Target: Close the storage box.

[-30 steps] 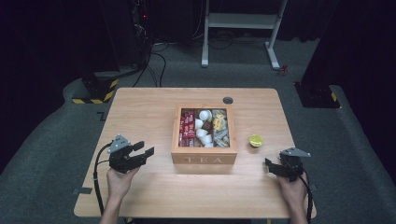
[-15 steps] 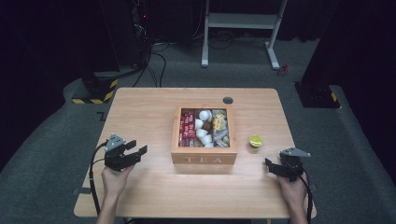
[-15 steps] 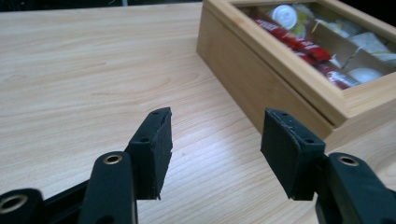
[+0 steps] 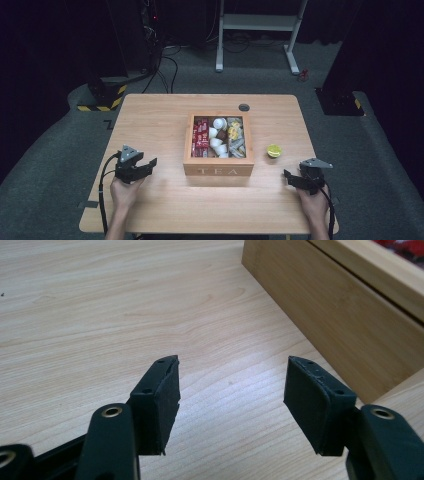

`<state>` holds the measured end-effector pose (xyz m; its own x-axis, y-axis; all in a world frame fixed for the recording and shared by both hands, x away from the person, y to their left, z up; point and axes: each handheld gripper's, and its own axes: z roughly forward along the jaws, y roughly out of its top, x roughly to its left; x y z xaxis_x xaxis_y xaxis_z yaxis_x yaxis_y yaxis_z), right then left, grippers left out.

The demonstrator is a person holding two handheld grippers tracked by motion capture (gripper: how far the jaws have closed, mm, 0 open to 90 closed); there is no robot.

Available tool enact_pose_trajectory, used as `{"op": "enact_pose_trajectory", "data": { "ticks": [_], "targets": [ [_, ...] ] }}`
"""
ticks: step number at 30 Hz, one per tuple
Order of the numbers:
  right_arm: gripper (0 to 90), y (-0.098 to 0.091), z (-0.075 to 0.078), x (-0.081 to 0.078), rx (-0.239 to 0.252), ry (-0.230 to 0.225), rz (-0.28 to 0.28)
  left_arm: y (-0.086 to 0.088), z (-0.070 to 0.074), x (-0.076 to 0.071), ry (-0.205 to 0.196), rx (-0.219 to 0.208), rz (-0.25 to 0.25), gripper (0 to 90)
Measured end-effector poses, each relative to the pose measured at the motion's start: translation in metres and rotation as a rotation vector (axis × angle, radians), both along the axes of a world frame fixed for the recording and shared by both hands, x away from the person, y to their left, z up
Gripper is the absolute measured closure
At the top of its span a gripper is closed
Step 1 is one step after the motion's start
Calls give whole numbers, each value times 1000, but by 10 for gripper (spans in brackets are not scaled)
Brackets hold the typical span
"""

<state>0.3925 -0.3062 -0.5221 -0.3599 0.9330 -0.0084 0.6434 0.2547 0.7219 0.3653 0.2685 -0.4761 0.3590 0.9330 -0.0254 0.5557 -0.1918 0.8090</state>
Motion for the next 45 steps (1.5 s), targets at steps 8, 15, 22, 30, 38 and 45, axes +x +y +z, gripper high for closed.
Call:
{"op": "enact_pose_trajectory", "data": {
  "ticks": [8, 15, 22, 30, 38, 45],
  "targets": [
    [298, 0, 0, 0, 0, 0, 0, -4, -12, 8, 31, -12, 1, 394],
    [298, 0, 0, 0, 0, 0, 0, -6, -22, 15, 39, -26, 13, 390],
    [298, 0, 0, 0, 0, 0, 0, -11, -30, 21, 51, -13, 20, 385],
    [297, 0, 0, 0, 0, 0, 0, -13, -42, 29, 54, 5, 51, 380],
    [298, 0, 0, 0, 0, 0, 0, -16, -47, 32, 64, 22, 59, 367],
    [298, 0, 0, 0, 0, 0, 0, -19, -51, 34, 79, 38, 55, 347]
  ]
}}
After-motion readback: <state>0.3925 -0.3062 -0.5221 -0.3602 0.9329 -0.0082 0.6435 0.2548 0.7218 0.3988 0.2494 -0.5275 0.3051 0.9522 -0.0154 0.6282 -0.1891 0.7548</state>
